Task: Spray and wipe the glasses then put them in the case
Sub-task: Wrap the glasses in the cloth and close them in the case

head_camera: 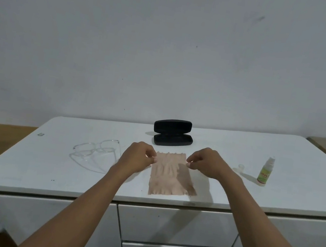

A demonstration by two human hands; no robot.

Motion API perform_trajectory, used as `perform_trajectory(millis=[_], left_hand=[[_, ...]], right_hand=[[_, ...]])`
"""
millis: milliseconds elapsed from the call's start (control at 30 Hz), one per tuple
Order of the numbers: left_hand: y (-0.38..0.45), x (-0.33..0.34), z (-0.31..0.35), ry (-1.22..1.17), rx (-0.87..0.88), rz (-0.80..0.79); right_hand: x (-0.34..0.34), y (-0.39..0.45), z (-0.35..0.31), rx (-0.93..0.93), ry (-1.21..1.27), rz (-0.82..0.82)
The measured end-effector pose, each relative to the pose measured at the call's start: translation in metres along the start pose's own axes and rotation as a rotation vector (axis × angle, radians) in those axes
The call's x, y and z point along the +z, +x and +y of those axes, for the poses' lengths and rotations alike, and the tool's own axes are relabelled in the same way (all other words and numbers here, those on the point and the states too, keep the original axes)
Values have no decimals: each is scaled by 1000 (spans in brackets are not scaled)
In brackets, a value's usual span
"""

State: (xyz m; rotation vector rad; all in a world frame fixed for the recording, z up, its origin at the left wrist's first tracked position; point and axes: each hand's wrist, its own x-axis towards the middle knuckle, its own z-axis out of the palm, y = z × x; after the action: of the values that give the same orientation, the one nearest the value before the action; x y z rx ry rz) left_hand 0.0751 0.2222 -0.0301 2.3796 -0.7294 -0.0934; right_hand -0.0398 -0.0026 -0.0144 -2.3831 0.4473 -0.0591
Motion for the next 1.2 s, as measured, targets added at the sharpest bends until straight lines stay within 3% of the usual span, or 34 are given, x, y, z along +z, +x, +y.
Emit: perform_trajectory(millis=[167, 333, 433, 767, 1033, 1200], left_hand=[[24, 15, -5, 129, 67, 1], [29, 20, -3, 371, 285, -146], [27, 21, -11, 486, 263, -249], [21, 23, -6, 622, 280, -231], [11, -5, -22, 399, 259, -14], [-14, -50, -63, 258, 211, 212]], right_hand=[[25, 23, -10, -46, -151, 48], [31, 27, -13, -58, -483, -99], [26, 26, -8, -28, -500, -135], [29, 29, -7, -24, -512, -142], [35, 25, -15, -156, -202, 94], [60, 26, -55, -261, -44, 122]])
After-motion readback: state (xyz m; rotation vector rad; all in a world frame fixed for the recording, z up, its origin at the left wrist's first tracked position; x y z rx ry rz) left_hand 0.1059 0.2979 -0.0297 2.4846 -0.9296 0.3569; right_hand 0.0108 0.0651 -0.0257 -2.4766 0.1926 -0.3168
